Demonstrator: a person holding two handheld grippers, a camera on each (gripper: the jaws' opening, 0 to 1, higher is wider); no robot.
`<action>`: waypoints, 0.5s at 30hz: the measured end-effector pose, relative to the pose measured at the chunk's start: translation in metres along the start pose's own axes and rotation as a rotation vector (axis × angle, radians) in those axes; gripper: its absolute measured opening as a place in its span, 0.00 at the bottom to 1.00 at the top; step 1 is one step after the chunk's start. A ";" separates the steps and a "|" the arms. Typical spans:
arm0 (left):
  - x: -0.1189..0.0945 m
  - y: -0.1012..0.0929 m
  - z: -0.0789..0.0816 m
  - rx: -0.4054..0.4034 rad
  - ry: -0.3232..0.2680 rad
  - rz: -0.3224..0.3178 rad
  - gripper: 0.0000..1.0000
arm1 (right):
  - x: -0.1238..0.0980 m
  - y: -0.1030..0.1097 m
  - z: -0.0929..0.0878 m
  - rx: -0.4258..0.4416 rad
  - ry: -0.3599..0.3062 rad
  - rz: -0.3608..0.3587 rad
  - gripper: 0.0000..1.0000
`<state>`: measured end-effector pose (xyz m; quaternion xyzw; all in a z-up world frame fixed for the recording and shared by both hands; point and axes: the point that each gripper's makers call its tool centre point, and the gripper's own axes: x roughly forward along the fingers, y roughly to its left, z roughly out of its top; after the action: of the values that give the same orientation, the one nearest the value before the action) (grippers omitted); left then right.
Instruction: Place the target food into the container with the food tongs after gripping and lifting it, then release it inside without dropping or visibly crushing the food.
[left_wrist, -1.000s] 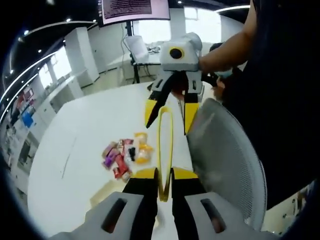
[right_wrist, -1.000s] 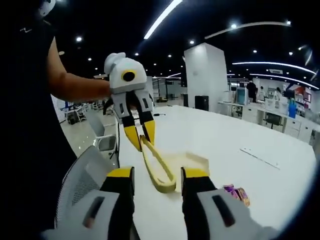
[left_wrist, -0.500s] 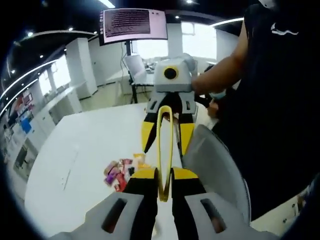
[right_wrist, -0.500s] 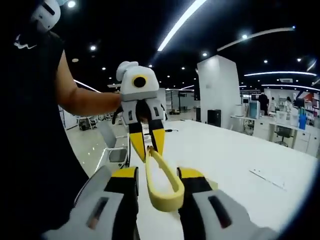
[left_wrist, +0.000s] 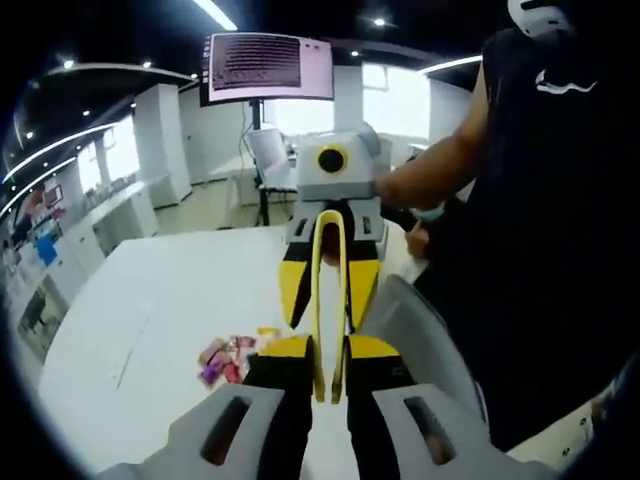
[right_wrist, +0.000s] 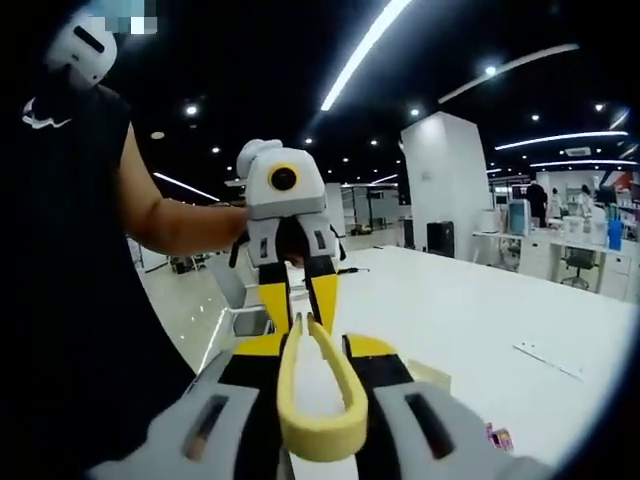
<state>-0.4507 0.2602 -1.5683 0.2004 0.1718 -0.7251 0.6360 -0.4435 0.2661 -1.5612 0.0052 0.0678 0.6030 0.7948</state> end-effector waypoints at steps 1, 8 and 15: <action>0.000 0.000 0.000 -0.004 -0.004 0.001 0.10 | 0.000 0.000 0.000 0.016 0.002 0.000 0.21; -0.004 0.011 0.008 0.038 -0.119 0.077 0.21 | -0.006 -0.010 0.003 0.141 -0.019 -0.008 0.22; -0.007 0.018 -0.003 -0.082 -0.118 0.096 0.35 | -0.011 -0.006 0.008 0.162 -0.031 0.014 0.22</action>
<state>-0.4320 0.2656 -1.5670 0.1391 0.1537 -0.6968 0.6867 -0.4400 0.2549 -1.5525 0.0793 0.1043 0.6010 0.7884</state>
